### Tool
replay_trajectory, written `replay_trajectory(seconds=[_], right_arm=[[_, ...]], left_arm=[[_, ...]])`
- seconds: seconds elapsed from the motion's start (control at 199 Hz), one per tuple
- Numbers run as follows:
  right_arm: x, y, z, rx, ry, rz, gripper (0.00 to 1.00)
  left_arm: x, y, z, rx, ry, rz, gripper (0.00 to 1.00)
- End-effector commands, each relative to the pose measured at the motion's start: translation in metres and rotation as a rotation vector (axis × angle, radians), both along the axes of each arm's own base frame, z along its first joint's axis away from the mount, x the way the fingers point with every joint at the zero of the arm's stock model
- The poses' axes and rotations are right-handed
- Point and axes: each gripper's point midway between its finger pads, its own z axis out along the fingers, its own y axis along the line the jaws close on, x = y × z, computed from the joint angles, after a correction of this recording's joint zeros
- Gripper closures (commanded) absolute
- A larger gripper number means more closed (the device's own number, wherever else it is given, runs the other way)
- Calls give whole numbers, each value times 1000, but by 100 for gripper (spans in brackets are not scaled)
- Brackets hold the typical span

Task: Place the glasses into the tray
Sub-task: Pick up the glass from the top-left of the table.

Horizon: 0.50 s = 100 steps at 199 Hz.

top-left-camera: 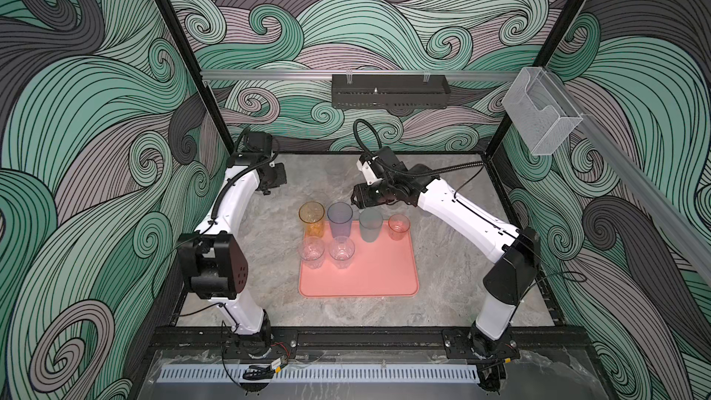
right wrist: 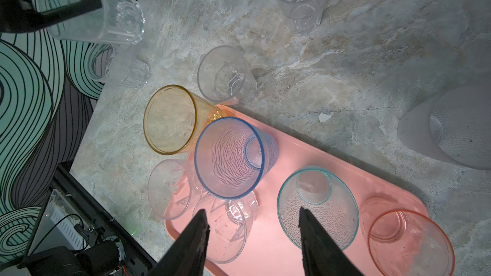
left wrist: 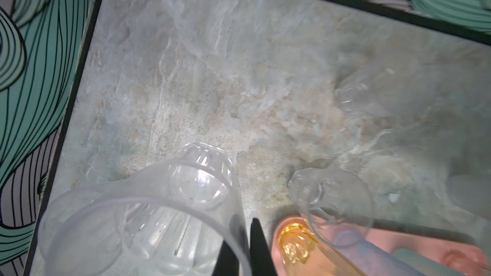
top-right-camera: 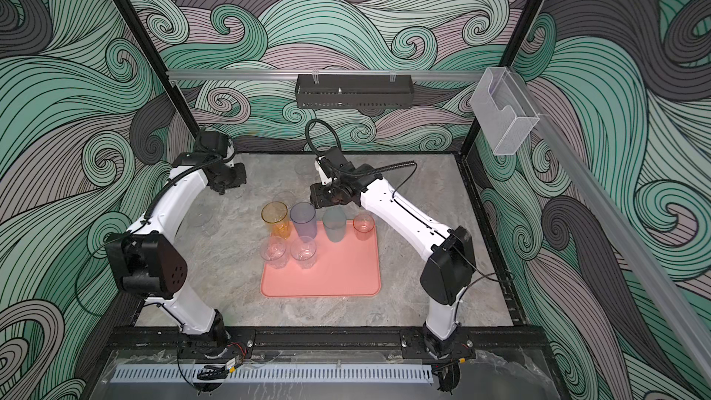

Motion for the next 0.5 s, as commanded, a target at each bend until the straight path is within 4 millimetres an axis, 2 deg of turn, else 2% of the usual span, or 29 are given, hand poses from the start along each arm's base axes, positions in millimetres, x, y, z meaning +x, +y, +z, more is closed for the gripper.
replay_trajectory(seconds=[0.0, 0.105, 0.206, 0.281, 0.291, 0.316, 0.496], right_arm=[[-12, -5, 21, 20, 2, 16, 45], [-22, -14, 24, -19, -14, 39, 46], [-32, -32, 25, -80, -43, 60, 46], [-38, -55, 28, -142, -72, 40, 46], [-39, -58, 29, -148, -77, 36, 45], [-41, -64, 29, -160, -84, 29, 45], [-59, -107, 20, -197, -63, -42, 45]], left_arm=[[-24, -39, 40, 19, -74, -125, 100], [-46, -76, 54, 8, -102, -233, 100], [-68, -108, 63, -15, -104, -325, 100], [-83, -128, 63, -29, -87, -378, 100], [-89, -129, 71, -37, -107, -388, 100], [-97, -136, 73, -46, -109, -412, 100], [-137, -189, 71, -88, -96, -554, 100]])
